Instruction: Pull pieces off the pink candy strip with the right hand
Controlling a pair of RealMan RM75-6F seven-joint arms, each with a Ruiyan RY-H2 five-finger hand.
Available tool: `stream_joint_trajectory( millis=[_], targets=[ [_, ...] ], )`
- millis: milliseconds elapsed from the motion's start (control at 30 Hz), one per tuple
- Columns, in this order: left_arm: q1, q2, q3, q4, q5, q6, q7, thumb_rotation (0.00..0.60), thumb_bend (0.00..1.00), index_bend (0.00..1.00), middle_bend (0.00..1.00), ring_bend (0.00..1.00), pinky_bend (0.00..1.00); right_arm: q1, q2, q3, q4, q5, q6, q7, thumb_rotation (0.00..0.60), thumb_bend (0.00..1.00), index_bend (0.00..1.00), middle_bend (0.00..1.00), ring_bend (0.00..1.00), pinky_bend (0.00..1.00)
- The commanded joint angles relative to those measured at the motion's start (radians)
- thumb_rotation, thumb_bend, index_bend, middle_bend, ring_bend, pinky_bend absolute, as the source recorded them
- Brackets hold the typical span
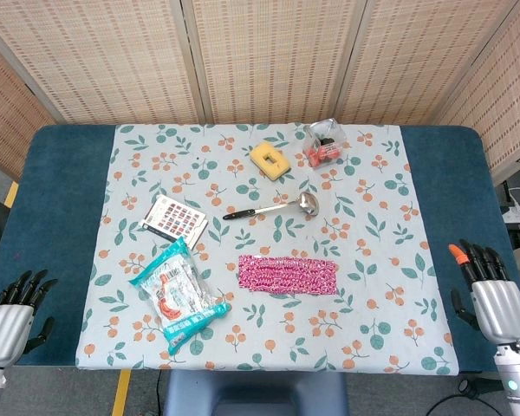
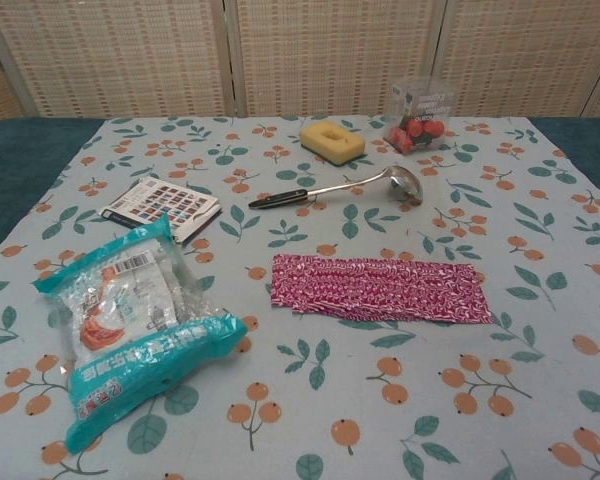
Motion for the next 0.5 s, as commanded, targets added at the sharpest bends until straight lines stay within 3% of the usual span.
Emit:
stream_joint_trajectory(
  millis=[33,400,467,500],
  targets=[
    [0.001,0.000,0.001,-0.001,0.002,0.003,0.002,0.600,0.43,0.17,0.08,0.05,0.18,0.002,-0.002,-0.002,0.002,-0.001,-0.004,-0.009,0.600,0.49,0.00,0.00,0.00,0.00],
    [-0.004,-0.008,0.001,0.002,-0.014,-0.018,0.023,0.600,0.43,0.17,0.08,0.05,0.18,0.025,-0.051,-0.001,0.055,-0.018,-0.020,-0.088,0.600,0.49,0.00,0.02,0.02,0.01],
    [-0.002,-0.004,0.001,-0.006,-0.027,-0.026,0.022,0.600,0.44,0.17,0.08,0.05,0.18,0.033,-0.087,0.008,0.078,-0.009,-0.023,-0.130,0.600,0.49,0.00,0.15,0.14,0.13],
    [-0.001,-0.001,0.000,-0.011,-0.031,-0.026,0.021,0.600,0.44,0.17,0.08,0.05,0.18,0.037,-0.099,0.010,0.081,-0.003,-0.031,-0.143,0.600,0.49,0.00,0.25,0.26,0.25]
  ],
)
